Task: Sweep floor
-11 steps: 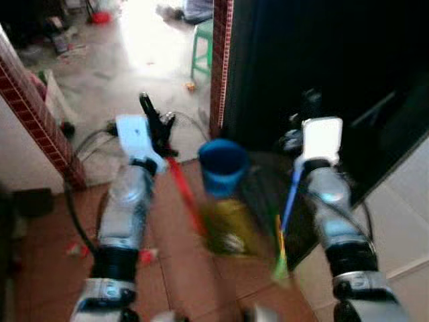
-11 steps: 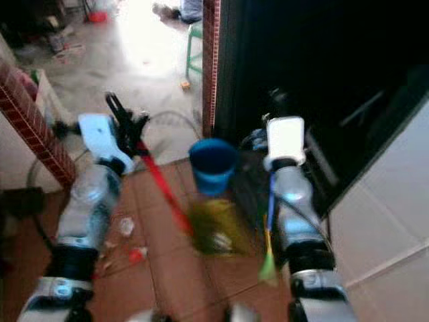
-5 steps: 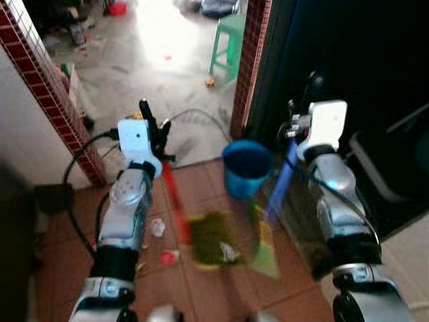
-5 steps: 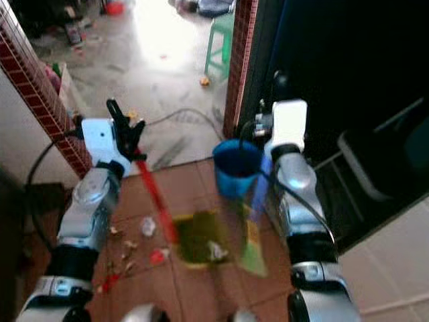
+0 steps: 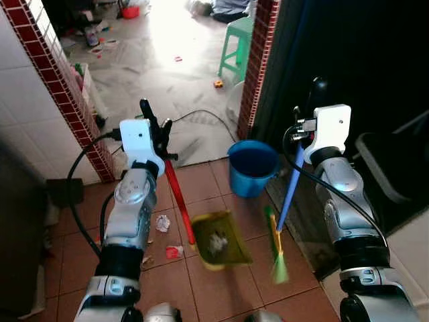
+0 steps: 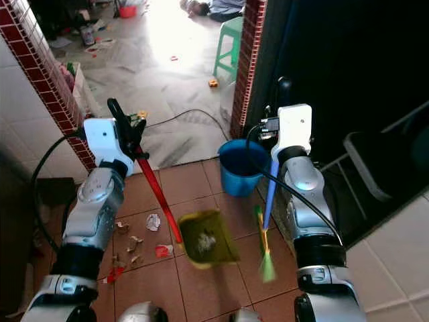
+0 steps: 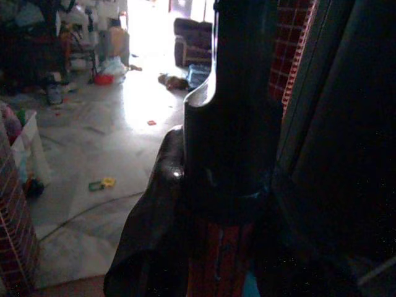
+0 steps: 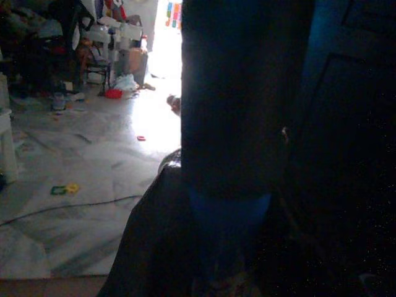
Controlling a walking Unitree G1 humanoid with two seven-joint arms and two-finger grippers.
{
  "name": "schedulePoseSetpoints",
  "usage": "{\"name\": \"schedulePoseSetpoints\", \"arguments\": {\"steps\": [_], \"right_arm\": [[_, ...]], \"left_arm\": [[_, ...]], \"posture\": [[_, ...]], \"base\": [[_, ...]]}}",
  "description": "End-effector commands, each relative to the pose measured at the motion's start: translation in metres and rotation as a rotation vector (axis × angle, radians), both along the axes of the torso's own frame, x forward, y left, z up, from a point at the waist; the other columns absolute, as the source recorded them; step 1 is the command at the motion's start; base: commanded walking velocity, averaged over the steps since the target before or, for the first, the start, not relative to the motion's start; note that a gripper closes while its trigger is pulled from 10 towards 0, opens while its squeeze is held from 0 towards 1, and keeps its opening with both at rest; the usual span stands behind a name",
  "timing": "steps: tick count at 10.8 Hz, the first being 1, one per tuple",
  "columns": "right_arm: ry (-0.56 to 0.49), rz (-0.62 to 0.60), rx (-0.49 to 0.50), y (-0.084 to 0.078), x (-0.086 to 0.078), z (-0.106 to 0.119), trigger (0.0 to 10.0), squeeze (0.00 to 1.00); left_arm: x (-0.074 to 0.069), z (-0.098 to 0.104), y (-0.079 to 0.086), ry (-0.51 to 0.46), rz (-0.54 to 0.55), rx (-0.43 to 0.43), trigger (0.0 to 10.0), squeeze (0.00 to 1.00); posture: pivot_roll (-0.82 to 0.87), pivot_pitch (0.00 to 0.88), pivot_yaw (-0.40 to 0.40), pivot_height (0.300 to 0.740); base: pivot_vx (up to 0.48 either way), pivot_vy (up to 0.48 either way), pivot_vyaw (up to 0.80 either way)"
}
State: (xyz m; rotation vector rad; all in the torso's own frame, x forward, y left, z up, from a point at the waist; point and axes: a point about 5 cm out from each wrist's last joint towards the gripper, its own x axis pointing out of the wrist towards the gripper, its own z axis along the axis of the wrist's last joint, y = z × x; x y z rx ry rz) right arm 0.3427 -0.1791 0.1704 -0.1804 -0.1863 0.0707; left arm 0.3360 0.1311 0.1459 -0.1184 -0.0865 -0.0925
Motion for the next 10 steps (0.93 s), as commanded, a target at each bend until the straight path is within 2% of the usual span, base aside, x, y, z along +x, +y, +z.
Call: {"name": "schedulePoseSetpoints", "arguments": {"steps": [1, 2, 3, 4, 7, 9, 10], "right_arm": [[-0.061, 0.014, -0.009, 0.002, 0.001, 0.015, 10.0, 0.0], [-0.051, 0.01, -0.014, -0.001, 0.001, 0.013, 10.0, 0.0], [-0.036, 0.008, -0.026, -0.003, 0.0, 0.01, 10.0, 0.0], [-0.027, 0.005, -0.038, -0.005, -0.001, 0.007, 10.0, 0.0], [0.007, -0.022, -0.102, -0.012, -0.006, -0.003, 10.0, 0.0], [0.066, -0.041, -0.143, -0.015, -0.008, -0.016, 10.0, 0.0], [0.115, -0.061, -0.178, -0.018, -0.011, -0.028, 10.0, 0.0]], "left_arm": [[0.004, 0.017, 0.001, -0.077, 0.006, -0.026, 10.0, 0.0], [0.005, 0.016, 0.001, -0.072, 0.01, -0.045, 10.0, 0.0], [0.006, 0.017, 0.001, -0.068, 0.017, -0.121, 10.0, 0.0], [0.008, 0.02, 0.006, -0.07, 0.035, -0.236, 10.0, 0.0], [0.011, 0.033, 0.013, -0.128, 0.062, -0.249, 10.0, 0.0], [0.014, 0.056, 0.016, -0.205, 0.069, -0.261, 10.0, 0.0], [0.017, 0.079, 0.024, -0.275, 0.094, -0.268, 10.0, 0.0]], "posture": [[-0.04, 0.0, 0.003, 0.74], [-0.04, 0.0, 0.001, 0.74], [-0.04, 0.0, 0.001, 0.74], [-0.05, 0.0, 0.0, 0.74], [-0.06, 0.0, 0.0, 0.74], [-0.06, 0.0, 0.001, 0.74], [-0.06, 0.0, 0.0, 0.74]], "base": [[0.0, 0.0, 0.0], [0.0, 0.0, 0.0], [0.0, 0.0, 0.0], [0.0, 0.0, 0.0], [0.0, 0.0, 0.0], [0.0, 0.0, 0.0], [0.0, 0.0, 0.0]]}}
